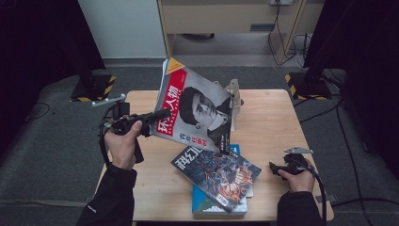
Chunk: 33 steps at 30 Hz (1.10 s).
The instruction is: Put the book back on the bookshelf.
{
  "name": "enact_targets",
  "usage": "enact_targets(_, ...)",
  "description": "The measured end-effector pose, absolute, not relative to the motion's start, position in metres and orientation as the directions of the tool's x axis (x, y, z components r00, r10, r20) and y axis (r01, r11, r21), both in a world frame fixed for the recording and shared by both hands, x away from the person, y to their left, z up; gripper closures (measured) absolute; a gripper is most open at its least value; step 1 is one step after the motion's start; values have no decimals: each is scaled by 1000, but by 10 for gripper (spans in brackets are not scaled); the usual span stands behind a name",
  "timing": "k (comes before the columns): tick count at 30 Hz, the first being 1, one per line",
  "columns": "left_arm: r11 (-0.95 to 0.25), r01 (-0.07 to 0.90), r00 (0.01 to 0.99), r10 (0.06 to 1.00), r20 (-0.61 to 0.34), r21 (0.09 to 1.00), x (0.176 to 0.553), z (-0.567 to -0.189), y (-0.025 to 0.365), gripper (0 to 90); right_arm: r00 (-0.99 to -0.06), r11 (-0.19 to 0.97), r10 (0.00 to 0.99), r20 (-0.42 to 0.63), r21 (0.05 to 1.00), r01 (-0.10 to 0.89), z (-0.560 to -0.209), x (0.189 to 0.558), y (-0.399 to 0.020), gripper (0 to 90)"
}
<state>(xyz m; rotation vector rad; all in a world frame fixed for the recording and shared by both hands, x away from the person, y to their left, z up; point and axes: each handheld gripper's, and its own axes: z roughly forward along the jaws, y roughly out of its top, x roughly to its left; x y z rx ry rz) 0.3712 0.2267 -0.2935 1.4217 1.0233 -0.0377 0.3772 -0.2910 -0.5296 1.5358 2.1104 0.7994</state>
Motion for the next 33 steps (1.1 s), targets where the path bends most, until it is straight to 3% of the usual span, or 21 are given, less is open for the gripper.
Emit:
enact_targets(22,292,531,510,639,-575,795,373,-279,293,858,-302,214,953,-1,708,673,-539,377,-289,27)
enact_targets(33,309,517,450,696,-560,798,379,-271,323,858,-300,210,954,2,709,673,-539,377,-288,25)
